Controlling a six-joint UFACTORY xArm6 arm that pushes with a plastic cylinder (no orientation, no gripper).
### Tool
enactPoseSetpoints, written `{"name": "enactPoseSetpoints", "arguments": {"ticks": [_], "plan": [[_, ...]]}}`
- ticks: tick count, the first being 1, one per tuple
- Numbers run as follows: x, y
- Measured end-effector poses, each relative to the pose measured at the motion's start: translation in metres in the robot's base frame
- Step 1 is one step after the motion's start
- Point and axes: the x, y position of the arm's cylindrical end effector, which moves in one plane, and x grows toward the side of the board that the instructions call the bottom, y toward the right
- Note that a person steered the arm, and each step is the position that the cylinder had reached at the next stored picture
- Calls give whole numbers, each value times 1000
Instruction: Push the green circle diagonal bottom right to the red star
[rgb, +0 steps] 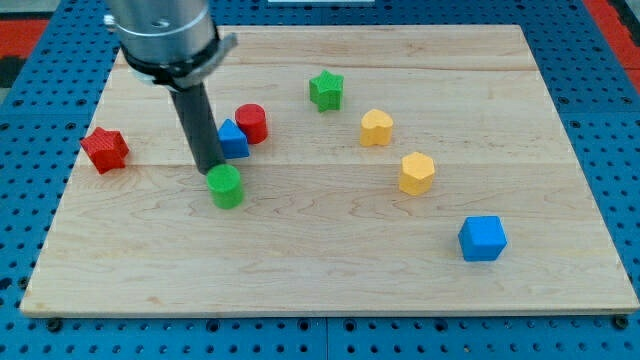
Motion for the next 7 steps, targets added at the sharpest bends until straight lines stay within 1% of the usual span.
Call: {"name": "enactPoseSetpoints", "arguments": {"ticks": [1, 2, 3, 4, 5, 6, 7], "plan": [[17, 16], [18, 58], [47, 81], [37, 48], [11, -21], [37, 39], [58, 27]]}}
